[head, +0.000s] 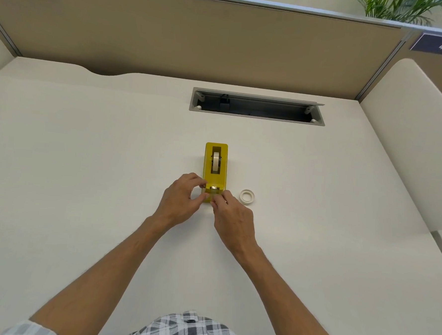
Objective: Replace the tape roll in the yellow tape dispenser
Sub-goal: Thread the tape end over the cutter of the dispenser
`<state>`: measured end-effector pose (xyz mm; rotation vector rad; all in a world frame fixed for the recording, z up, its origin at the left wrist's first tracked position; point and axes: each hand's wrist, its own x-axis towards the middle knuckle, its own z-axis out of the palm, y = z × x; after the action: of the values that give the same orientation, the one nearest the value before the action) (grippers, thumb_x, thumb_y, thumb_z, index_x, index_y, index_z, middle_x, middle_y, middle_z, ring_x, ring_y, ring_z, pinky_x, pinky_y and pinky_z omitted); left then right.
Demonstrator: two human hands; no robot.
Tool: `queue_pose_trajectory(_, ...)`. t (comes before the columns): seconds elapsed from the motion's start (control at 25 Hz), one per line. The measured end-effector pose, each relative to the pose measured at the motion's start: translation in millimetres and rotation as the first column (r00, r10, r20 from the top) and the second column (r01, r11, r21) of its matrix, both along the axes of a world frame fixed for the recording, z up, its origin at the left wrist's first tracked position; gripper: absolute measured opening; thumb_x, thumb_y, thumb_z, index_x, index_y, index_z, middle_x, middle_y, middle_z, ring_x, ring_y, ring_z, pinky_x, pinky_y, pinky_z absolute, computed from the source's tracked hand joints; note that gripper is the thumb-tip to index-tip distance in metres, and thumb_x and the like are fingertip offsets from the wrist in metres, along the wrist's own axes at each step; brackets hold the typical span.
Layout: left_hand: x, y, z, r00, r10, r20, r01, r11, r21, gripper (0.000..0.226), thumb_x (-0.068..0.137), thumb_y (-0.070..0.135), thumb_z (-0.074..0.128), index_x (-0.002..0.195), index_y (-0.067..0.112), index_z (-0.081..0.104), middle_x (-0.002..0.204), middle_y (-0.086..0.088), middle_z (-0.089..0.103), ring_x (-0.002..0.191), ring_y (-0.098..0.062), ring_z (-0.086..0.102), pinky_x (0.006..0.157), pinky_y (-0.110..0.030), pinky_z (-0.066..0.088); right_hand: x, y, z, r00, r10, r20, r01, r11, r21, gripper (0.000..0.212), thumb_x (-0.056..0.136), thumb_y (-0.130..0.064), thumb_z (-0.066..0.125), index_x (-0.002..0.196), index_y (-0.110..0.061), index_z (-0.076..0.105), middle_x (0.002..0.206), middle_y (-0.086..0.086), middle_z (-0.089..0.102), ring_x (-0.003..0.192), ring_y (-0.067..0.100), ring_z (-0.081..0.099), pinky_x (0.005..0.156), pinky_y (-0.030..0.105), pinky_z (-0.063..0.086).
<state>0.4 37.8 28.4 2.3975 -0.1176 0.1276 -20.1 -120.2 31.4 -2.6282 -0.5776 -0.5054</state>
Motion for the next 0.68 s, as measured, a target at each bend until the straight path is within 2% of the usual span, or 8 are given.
queue_pose_trajectory(0.08,-1.5,-0.5,-1.5,1.0,0.001,0.01,-0.001,1.0,-0.027,0.028,0.091,0.029,0.06,0.116,0.018,0.064,0.114,0.002,0.061,0.103,-0.014,0.056,0.084,-0.038,0.056,1.8,-0.5,-4.0,1.0,-0.009,-0.003,0.009,1.0,-0.015,0.009,0.084,-0.008,0.072,0.091,-0.011,0.067,0.085,0.002,0.065,0.058,0.018,0.058,0.041,0.03,0.05)
queue_pose_trajectory(0.2,-2.7,-3.4,-3.6,1.0,0.01,-0.004,-0.01,0.998,-0.063,0.032,0.092,0.032,0.057,0.119,0.017,0.062,0.117,-0.001,0.059,0.106,-0.015,0.054,0.086,-0.038,0.055,3.5,-1.1,-9.7,1.0,-0.01,0.024,0.011,0.999,-0.039,0.009,0.083,-0.008,0.073,0.09,-0.011,0.068,0.083,0.003,0.064,0.058,0.018,0.057,0.041,0.029,0.049)
queue_pose_trajectory(0.48,-3.4,-4.5,-9.3,1.0,0.017,-0.023,-0.017,0.999,-0.027,0.038,0.089,0.038,0.062,0.121,0.017,0.06,0.122,-0.003,0.056,0.108,-0.017,0.054,0.088,-0.035,0.055,7.6,-0.8,-20.2,0.997,-0.017,0.071,0.017,1.0,-0.001,0.012,0.083,-0.015,0.076,0.092,-0.009,0.071,0.083,0.005,0.067,0.056,0.017,0.058,0.045,0.028,0.052)
queue_pose_trajectory(0.68,-3.6,-8.4,-9.6,0.999,0.037,0.023,-0.038,0.999,0.036,0.035,0.09,0.035,0.06,0.119,0.016,0.059,0.118,-0.004,0.059,0.105,-0.016,0.056,0.079,-0.023,0.049,12.9,-3.8,-23.5,0.995,-0.022,0.092,0.023,1.0,-0.002,0.01,0.082,-0.015,0.076,0.087,-0.01,0.07,0.081,0.004,0.065,0.054,0.018,0.056,0.042,0.026,0.049)
